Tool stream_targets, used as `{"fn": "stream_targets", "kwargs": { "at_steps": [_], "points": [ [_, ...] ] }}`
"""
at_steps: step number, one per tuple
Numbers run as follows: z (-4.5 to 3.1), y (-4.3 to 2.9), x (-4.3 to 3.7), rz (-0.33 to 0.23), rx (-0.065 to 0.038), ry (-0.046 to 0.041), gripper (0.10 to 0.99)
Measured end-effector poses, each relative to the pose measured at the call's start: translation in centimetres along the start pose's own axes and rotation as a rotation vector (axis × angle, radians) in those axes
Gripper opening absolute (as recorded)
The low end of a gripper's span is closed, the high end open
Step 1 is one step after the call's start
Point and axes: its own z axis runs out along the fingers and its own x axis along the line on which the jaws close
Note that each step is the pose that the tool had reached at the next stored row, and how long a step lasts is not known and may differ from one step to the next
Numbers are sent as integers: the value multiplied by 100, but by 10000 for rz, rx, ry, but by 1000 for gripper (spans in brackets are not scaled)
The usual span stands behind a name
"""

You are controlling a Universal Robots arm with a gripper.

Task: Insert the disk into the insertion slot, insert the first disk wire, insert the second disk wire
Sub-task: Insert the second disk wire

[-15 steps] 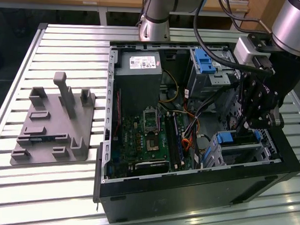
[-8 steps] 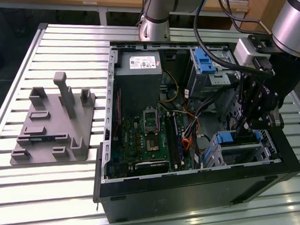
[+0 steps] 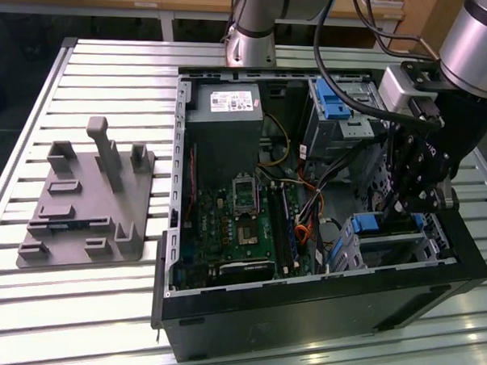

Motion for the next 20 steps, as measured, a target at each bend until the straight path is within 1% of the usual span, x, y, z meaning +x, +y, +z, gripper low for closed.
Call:
{"fn": "stream_targets", "kwargs": {
  "at_steps": [3, 4, 5, 6, 7, 8, 9, 12, 20],
  "points": [
    [2, 0, 6, -2, 0, 0, 161],
    [2, 0, 7, -2, 0, 0, 220],
    [-2, 0, 8, -2, 1, 0, 220],
    [-11, 0, 9, -2, 1, -1, 275],
    [-24, 1, 10, -2, 0, 0, 275],
    [-44, 1, 11, -2, 1, 0, 341],
    [-70, 2, 13, -2, 0, -2, 341],
    [-182, 3, 22, -2, 0, -1, 341],
    [-544, 9, 51, 0, 0, -1, 341]
  ]
}}
